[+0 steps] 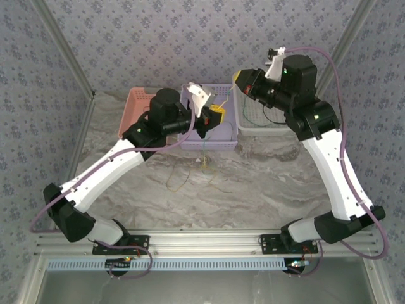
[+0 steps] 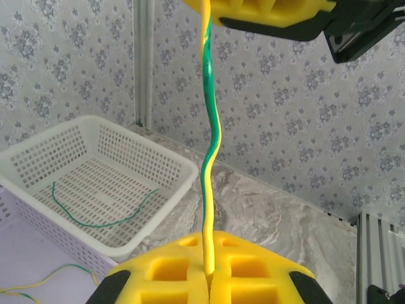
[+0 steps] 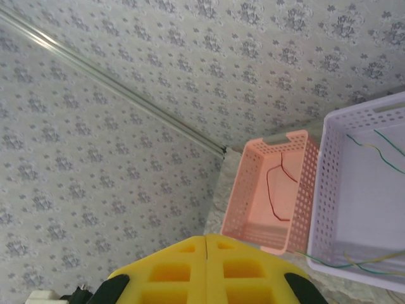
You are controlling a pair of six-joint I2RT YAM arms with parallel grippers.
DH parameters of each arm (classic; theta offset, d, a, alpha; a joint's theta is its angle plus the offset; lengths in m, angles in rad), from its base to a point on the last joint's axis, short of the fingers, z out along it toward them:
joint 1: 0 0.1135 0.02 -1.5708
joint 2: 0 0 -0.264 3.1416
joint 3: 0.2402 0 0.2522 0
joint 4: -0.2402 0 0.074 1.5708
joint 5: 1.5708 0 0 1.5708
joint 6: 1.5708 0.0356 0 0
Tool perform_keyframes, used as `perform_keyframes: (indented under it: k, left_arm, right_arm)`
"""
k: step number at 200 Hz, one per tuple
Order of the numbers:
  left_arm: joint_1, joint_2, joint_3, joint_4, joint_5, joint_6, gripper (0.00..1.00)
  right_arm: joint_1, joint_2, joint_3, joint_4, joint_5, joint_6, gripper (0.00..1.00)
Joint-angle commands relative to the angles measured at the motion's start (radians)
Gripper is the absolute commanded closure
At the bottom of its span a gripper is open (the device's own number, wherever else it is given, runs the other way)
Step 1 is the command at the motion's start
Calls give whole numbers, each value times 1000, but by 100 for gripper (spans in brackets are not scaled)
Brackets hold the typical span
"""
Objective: Untangle the cables
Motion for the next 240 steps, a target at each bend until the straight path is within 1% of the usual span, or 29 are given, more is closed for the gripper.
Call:
perform_keyframes:
  k: [1,18,28,37,41,46,55,69,83,98,110,122,145,158,173,193,208,240]
  left_arm:
    - [4,15,-6,-185,43,11,100]
    - [6,20,9,-169,36,-21,100]
    - [17,19,21,-153,34,-57,100]
    - [33,13,29,-134,44,-96,100]
    - [41,12,33,-125,53,-116,100]
    - [56,8,38,-115,62,-140,100]
    - [77,3,49,-101,78,-175,100]
    - [103,-2,76,-99,95,-221,100]
    - [128,-6,105,-106,109,-258,100]
    - [156,-12,126,-105,125,-292,100]
    - [184,-16,141,-100,150,-318,100]
    - [217,-18,159,-97,172,-343,100]
    - [283,-5,196,-87,239,-408,100]
    - [309,6,216,-87,267,-431,100]
    - [329,15,226,-84,294,-450,100]
    - [342,21,235,-87,319,-462,100]
    - [344,19,237,-103,320,-452,100]
    - [348,8,223,-111,322,-444,100]
  right_arm:
    - [-70,7,117,89,61,-79,100]
    - [-63,20,127,88,-5,-122,99]
    - [-51,10,117,75,-11,-147,72]
    - [-38,-15,92,64,3,-210,53]
    - [-30,-29,77,61,13,-224,47]
    - [-24,-50,54,60,26,-242,42]
    - [-15,-98,-6,64,55,-258,37]
    - [-14,-183,-121,86,88,-274,34]
    - [-8,-272,-260,119,112,-294,33]
    - [15,-369,-439,167,130,-319,34]
    - [51,-434,-582,224,105,-350,35]
    - [129,-470,-706,262,101,-407,36]
    - [365,-458,-853,299,205,-565,36]
    - [451,-422,-901,333,219,-634,36]
    - [499,-369,-921,357,231,-694,35]
    - [494,-302,-927,393,203,-741,34]
    - [477,-263,-908,387,202,-753,34]
    - [445,-214,-873,415,136,-747,38]
